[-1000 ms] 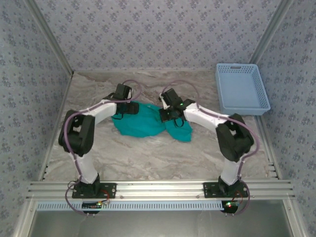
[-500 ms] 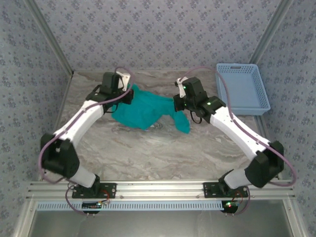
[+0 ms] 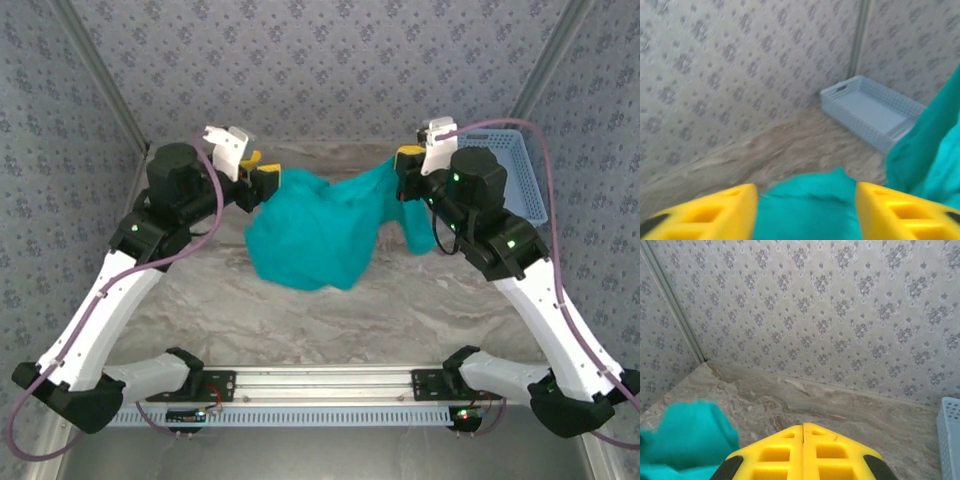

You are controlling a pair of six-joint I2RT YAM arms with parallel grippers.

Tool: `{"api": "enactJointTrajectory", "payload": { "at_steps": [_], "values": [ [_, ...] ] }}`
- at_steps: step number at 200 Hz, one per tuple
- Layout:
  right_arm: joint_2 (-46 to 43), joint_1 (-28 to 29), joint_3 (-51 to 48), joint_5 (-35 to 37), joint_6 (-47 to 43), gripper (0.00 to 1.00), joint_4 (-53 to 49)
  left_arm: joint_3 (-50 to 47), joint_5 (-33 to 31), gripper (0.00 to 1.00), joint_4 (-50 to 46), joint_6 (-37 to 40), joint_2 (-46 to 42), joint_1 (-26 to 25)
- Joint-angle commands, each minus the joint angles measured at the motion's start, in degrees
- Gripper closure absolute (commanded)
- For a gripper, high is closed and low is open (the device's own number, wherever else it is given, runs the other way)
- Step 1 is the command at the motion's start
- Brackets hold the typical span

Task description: Fold the inside-out t-shirt

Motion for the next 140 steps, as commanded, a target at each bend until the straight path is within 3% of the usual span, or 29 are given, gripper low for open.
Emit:
{"api": "enactJointTrajectory", "payload": {
  "at_steps": [1, 24, 44, 80, 110, 140],
  "values": [
    [5.75, -0.91, -3.09, -1.38, 1.01, 1.00, -2.91, -7.26, -4.64, 0.38, -1.40, 0.08, 5.31, 2.21],
    [7.55, -2.53, -6.58, -4.59, 1.03, 1.00, -2.62, -12.12, 4.27, 0.34, 2.84, -4.47, 7.25, 4.25],
    [7.49, -2.90, -8.80, -10.26, -2.15, 1.00, -0.55, -16.59, 13.80, 0.25, 11.65, -4.85, 7.32, 2.08],
    [7.81, -3.22, -8.01, -11.10, -3.82, 1.00, -1.53, -18.24, 12.67, 0.24, 17.86, 5.64, 13.74, -3.51],
    [5.32, -5.26, -8.22, -11.95, -3.04, 1.00, -1.55, -16.55, 17.24, 0.25, 19.64, 6.09, 21.83, -4.16],
    [2.40, -7.35, -7.68, -16.30, -2.26, 1.00, -0.65, -19.05, 19.95, 0.25, 26.15, 10.12, 23.43, -8.06]
  ]
}}
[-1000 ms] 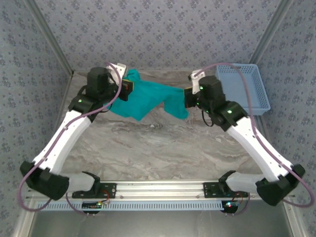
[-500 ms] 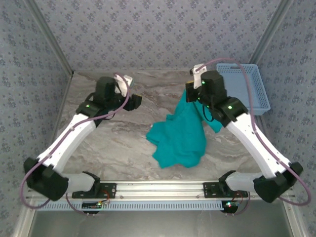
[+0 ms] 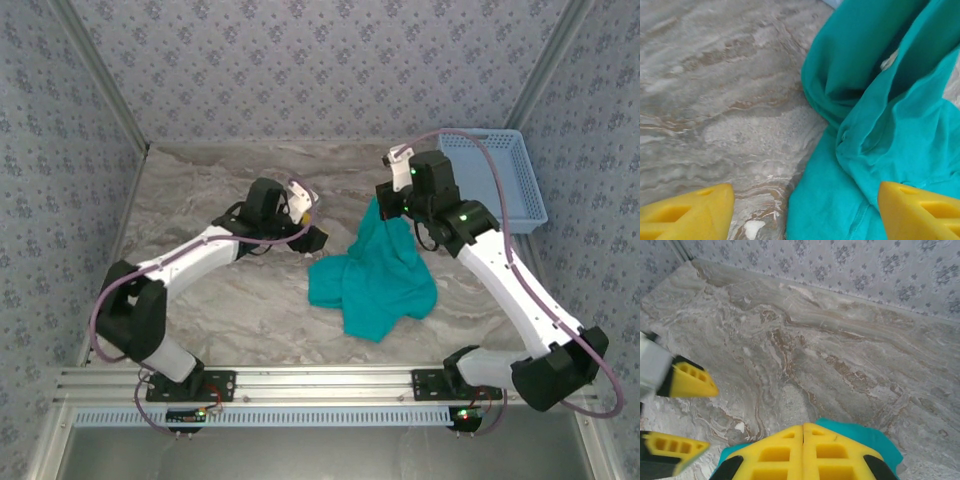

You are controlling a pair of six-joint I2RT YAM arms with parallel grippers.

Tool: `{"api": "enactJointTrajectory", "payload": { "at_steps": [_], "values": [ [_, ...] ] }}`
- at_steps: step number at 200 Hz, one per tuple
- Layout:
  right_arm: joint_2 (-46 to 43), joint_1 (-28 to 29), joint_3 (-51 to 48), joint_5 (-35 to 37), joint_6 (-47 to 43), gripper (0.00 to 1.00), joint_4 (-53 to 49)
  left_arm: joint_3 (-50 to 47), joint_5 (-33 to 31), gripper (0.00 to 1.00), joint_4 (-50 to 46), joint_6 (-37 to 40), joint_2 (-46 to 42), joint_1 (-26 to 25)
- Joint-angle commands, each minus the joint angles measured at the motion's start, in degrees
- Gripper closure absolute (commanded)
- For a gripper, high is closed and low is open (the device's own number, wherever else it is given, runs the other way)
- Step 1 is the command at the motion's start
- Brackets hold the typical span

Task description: Fold the inside-out t-shirt

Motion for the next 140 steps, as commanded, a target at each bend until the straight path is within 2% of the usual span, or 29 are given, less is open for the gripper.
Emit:
{"api": "enactJointTrajectory", "payload": {
  "at_steps": [1, 15, 30, 62, 75, 82, 86, 90, 97, 102, 115, 126, 140],
  "values": [
    [-3.66, -1.37, 2.39, -4.23, 0.29, 1.00, 1.47, -1.17, 5.59, 0.25, 8.18, 5.53, -0.15, -3.60],
    [-4.45, -1.86, 2.94, -4.90, 0.60, 1.00, 1.41, -2.32, 5.71, 0.24, 11.47, 8.58, 0.78, -5.49],
    [-4.72, -2.36, 4.09, -5.54, 0.74, 1.00, 0.44, -0.98, 5.61, 0.24, 13.28, 8.40, 3.26, -6.97],
    [-5.65, -3.03, 4.40, -4.58, 1.29, 1.00, -0.40, 4.44, 11.15, 0.24, 13.68, 7.22, 9.52, -9.16],
    [-5.60, -4.05, 4.66, -3.71, 2.62, 1.00, -0.91, 4.50, 12.74, 0.27, 15.53, 6.60, 10.71, -10.04],
    [-5.60, -4.72, 4.75, -3.60, 3.39, 1.00, -0.91, 4.20, 12.40, 0.33, 16.77, 6.54, 11.40, -10.42],
    [-5.60, -5.08, 4.69, -3.69, 3.82, 1.00, -0.90, 4.21, 12.23, 0.42, 17.26, 6.75, 11.76, -10.52],
    [-5.59, -5.51, 4.63, -3.79, 4.10, 1.00, -0.62, 4.31, 12.18, 0.55, 17.34, 7.07, 12.04, -10.51],
    [-5.60, -6.12, 4.29, -3.54, 4.69, 1.00, 0.03, 5.20, 12.73, 0.87, 16.25, 7.80, 12.26, -9.94],
    [-5.44, -6.58, 4.16, -2.98, 5.23, 1.00, 0.70, 6.43, 14.00, 0.99, 14.22, 7.86, 12.13, -9.14],
    [-4.27, -8.22, 4.47, -1.09, 6.62, 1.00, 1.84, 10.26, 16.44, 1.00, 8.61, 5.19, 10.62, -5.64],
    [-2.54, -9.61, 5.24, -1.07, 7.11, 1.00, 3.21, 12.98, 14.81, 1.00, 4.25, 3.95, 8.00, -2.60],
    [0.24, -10.43, 6.05, -1.91, 6.48, 1.00, 6.67, 18.02, 13.05, 1.00, -2.69, 6.24, 4.92, 0.88]
  ]
}}
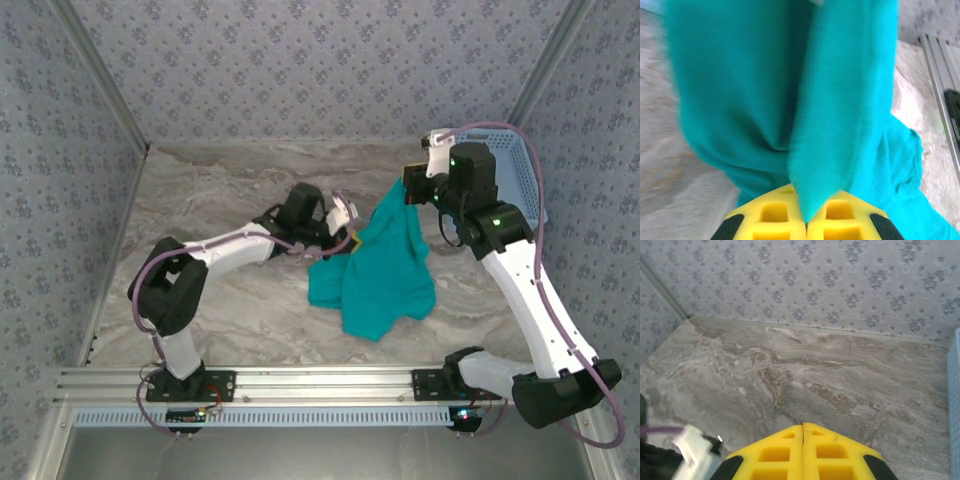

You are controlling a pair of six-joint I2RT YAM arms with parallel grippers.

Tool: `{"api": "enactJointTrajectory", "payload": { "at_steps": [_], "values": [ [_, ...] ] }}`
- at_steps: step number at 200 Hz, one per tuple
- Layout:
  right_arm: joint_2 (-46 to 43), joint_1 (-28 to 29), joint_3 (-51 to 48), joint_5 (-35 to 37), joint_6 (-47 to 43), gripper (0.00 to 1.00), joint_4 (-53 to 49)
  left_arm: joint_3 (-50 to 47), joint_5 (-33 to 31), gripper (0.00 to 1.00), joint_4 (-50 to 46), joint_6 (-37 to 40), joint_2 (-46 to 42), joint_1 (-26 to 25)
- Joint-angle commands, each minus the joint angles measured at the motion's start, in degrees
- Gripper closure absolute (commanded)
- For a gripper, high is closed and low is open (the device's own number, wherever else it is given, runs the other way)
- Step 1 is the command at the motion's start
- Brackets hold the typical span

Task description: Fold the inside-out t-shirt

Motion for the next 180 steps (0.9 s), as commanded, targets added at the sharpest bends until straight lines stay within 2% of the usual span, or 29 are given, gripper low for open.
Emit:
{"api": "enactJointTrajectory", "payload": {
  "at_steps": [1, 17, 28, 55, 78, 92, 112, 132, 139, 146, 151, 157, 163, 168, 180],
  "values": [
    [3.92, -1.61, 3.02, 0.79, 1.65, 1.00, 6.38, 9.26, 0.62, 1.00, -9.95, 1.17, -7.00, 6.64],
    [8.05, -1.81, 6.04, -0.42, 1.56, 1.00, 9.94, 21.19, 0.64, 1.00, -23.57, 6.02, -6.88, 9.99],
    [11.56, -1.75, 9.67, 0.66, 1.22, 1.00, 11.18, 29.88, -2.50, 1.00, -30.92, 8.90, -6.05, 11.71],
    [19.07, -2.02, 20.33, 4.93, -0.05, 1.00, 13.20, 51.68, -11.94, 1.00, -41.48, 13.50, -2.36, 14.96],
    [22.05, -2.48, 31.85, 6.52, -1.05, 1.00, 7.86, 70.11, -13.04, 1.00, -50.55, 17.29, 1.41, 15.09],
    [20.02, -2.38, 34.93, 7.78, -2.39, 1.00, 5.69, 77.14, -12.84, 1.00, -55.90, 19.61, 1.63, 14.31],
    [14.12, -1.86, 32.98, 7.77, -3.18, 1.00, 5.15, 76.49, -13.73, 1.00, -59.64, 22.12, -2.71, 12.38],
    [7.86, 0.37, 29.27, 6.81, -3.51, 1.00, 4.04, 67.39, -15.16, 1.00, -58.71, 23.23, -10.47, 9.01],
    [5.53, 1.28, 27.00, 4.94, -4.06, 1.00, 3.85, 63.22, -15.20, 1.00, -57.25, 23.45, -13.48, 7.72],
    [3.19, 2.11, 23.75, -0.08, -5.79, 1.00, 3.79, 58.79, -14.98, 1.00, -55.14, 23.46, -16.47, 6.41],
    [1.45, 2.62, 20.75, -4.75, -8.09, 0.89, 3.76, 55.63, -14.33, 1.00, -53.67, 23.54, -18.38, 5.74],
    [-0.45, 3.45, 16.42, -11.38, -11.95, 0.61, 3.53, 52.34, -13.43, 1.00, -52.09, 23.55, -20.48, 5.03],
    [-2.67, 4.43, 11.22, -16.73, -15.44, 0.42, 4.21, 49.79, -12.40, 1.00, -50.70, 23.24, -22.08, 4.57],
    [-4.44, 5.71, 6.35, -19.02, -18.05, 0.35, 5.91, 48.08, -11.44, 1.00, -50.04, 22.72, -23.11, 4.36],
    [-8.58, 9.34, -5.11, -21.50, -25.77, 0.32, 10.52, 45.97, -9.76, 1.00, -49.77, 21.61, -24.49, 4.36]
  ]
}}
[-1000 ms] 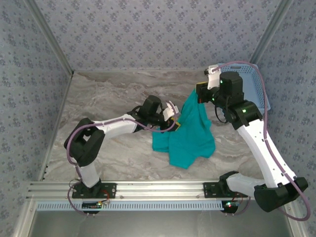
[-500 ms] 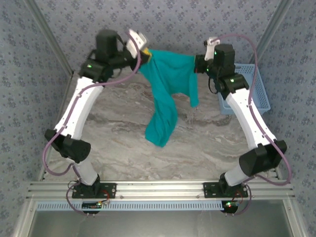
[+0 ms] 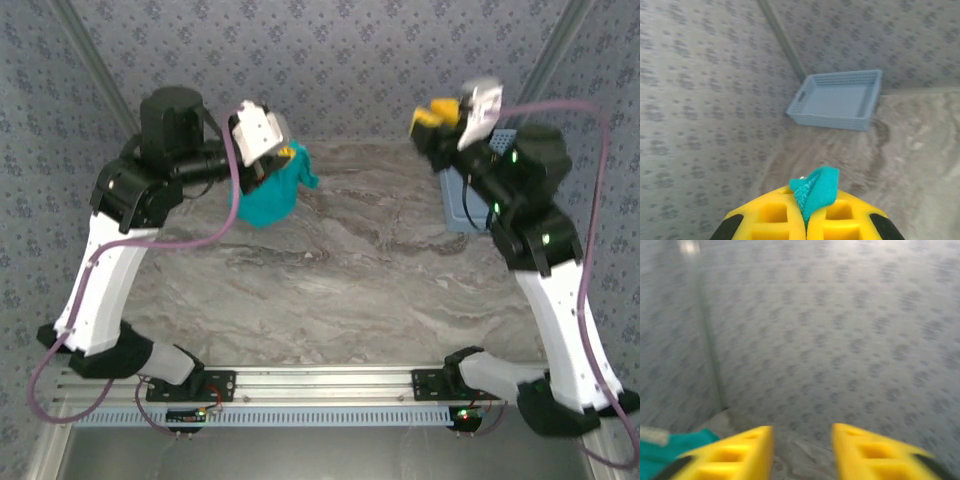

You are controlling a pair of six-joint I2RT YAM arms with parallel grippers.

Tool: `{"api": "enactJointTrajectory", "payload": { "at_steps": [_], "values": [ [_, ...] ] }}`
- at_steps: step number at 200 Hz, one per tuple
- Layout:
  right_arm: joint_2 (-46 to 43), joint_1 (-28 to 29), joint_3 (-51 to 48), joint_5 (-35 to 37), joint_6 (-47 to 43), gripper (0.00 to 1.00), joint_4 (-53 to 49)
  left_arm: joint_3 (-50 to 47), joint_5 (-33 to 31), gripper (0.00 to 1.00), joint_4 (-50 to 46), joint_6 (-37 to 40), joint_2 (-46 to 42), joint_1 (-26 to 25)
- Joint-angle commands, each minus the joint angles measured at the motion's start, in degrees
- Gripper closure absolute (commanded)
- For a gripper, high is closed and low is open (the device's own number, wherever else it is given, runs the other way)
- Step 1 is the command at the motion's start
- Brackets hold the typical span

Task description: Fold the inside-out t-shirt

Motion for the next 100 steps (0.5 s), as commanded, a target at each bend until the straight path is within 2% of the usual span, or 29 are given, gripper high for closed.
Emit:
{"api": "enactJointTrajectory", "payload": {
  "at_steps": [1, 18, 46, 64, 78, 100],
  "values": [
    [-3.55, 5.11, -18.02, -14.88, -16.14, 0.32, 2.04, -4.09, 3.84, 1.00, 4.45, -0.22, -4.17, -0.46],
    [-6.63, 8.25, -28.95, -14.82, -22.11, 0.24, 6.01, -6.39, 4.74, 1.00, 4.27, -1.06, -5.15, -0.48],
    [-4.25, 9.40, -32.86, -23.62, -35.76, 0.17, 0.90, -10.19, 4.28, 1.00, 4.69, -2.52, -5.39, -0.44],
    [-3.16, 10.36, -33.18, -24.17, -34.50, 0.16, 1.49, -12.48, 1.33, 1.00, 7.42, -6.82, -5.00, -0.48],
    [-3.70, 10.77, -33.32, -25.57, -35.18, 0.16, 0.30, -15.18, -2.23, 1.00, 11.54, -13.25, -4.81, -0.46],
    [-5.39, 11.67, -34.91, -20.70, -35.43, 0.16, 0.70, -20.60, -6.44, 1.00, 17.72, -21.20, -4.72, -0.52]
  ]
}}
